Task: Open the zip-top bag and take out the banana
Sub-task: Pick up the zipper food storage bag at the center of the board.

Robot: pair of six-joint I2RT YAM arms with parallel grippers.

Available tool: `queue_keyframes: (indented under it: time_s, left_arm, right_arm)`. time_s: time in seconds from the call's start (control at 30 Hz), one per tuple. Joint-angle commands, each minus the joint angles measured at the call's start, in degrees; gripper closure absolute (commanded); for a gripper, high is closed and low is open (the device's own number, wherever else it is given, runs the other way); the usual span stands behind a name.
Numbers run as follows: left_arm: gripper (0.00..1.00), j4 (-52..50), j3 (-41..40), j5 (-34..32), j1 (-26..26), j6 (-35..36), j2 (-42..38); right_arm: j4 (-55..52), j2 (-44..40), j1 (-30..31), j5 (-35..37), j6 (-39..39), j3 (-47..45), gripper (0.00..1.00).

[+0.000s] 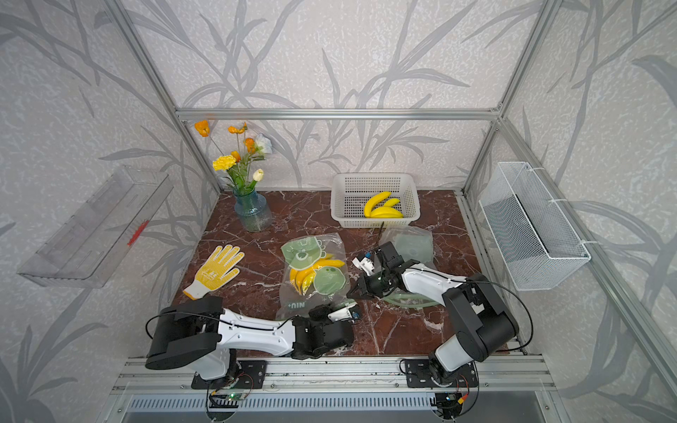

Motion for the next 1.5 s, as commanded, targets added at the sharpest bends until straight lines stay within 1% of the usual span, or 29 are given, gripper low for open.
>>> queue_keyframes:
  time_s: [0.0,0.13,0.3,0.43,0.47,0.53,0.57,0.6,0.63,0.67,0.7,0.77,0.87,0.93,1.0,1.1,1.17,1.27,1.47]
  left_arm:
    - [0.84,0.87,1.01,0.46,-0.12,-0.53,-1.88]
    - [0.9,1.02,0.73,0.97,-0.03,-0.59,-2.33]
    - [0.91,1.63,0.34,1.9,0.05,-1.4,-3.01]
    - [0.92,2.93,-1.11,3.98,0.64,-1.97,-5.87]
    - [0.92,3.16,-1.52,4.62,0.9,-2.08,-6.88]
    - [0.94,3.34,-2.26,6.35,1.73,-2.26,-8.9]
    - [0.99,3.18,-2.65,7.78,2.25,-2.14,-10.05]
    - [1.0,2.96,-2.97,9.55,2.82,-2.13,-11.11]
    - [1.0,2.71,-3.28,11.83,3.63,-2.07,-12.5]
    - [1.0,2.65,-3.64,13.88,4.44,-2.0,-13.8]
    - [1.0,2.55,-3.95,15.7,5.08,-1.83,-14.84]
    - [1.0,2.01,-4.3,20.72,7.2,-1.74,-17.44]
    - [1.0,2.06,-4.99,31.1,11.77,-1.96,-20.73]
    - [1.0,2.49,-5.44,37.09,14.95,-2.09,-22.26]
    - [1.0,2.94,-5.69,40.92,17.14,-1.76,-23.36]
    - [1.0,3.16,-5.25,47.92,20.67,-1.51,-24.19]
    - [1.0,3.85,-5.02,53.54,23.6,-2.2,-23.94]
    - [1.0,5.29,-5.02,59.83,26.94,-3.22,-23.08]
    - [1.0,5.19,-4.45,66.48,30.16,-3.11,-21.23]
  right_arm:
    - [-0.08,-2.0,-0.6,-1.01,0.3,-0.57,0.99]
    - [-0.18,-2.64,-0.79,-1.17,0.34,-0.71,0.99]
    - [-0.26,-3.24,-0.87,-1.31,0.44,-1.05,0.98]
    - [-0.57,-3.84,-1.1,-1.18,0.11,-1.42,0.87]
    - [-0.96,-4.19,-1.21,-0.88,-0.17,-1.3,0.82]
    - [-2.59,-5.14,-1.4,0.28,-1.39,-0.68,0.76]
    - [-4.26,-5.94,-1.62,1.73,-2.97,0.04,0.64]
    - [-5.35,-6.57,-1.71,3.1,-4.08,0.61,0.54]
    - [-6.56,-7.86,-1.71,5.47,-5.75,1.3,0.41]
    - [-6.75,-9.89,-1.69,8.15,-7.55,1.47,0.34]
    - [-6.66,-11.27,-1.71,9.97,-8.57,1.34,0.29]
    - [-5.49,-15.96,-1.72,15.7,-11.78,0.19,0.24]
    - [-1.15,-22.61,-1.79,21.09,-17.34,-2.63,0.22]
    - [3.33,-25.97,-1.77,21.77,-21.26,-5.38,0.22]
    - [9.32,-27.86,-1.77,21.21,-24.34,-8.51,0.23]
    - [14.82,-27.66,-1.75,18.08,-29.03,-11.02,0.24]
    - [14.26,-26.24,-1.75,15.33,-31.01,-9.86,0.27]
    - [14.73,-23.52,-1.75,9.86,-34.39,-8.18,0.27]
    - [16.61,-19.65,-1.78,4.4,-39.02,-6.6,0.27]
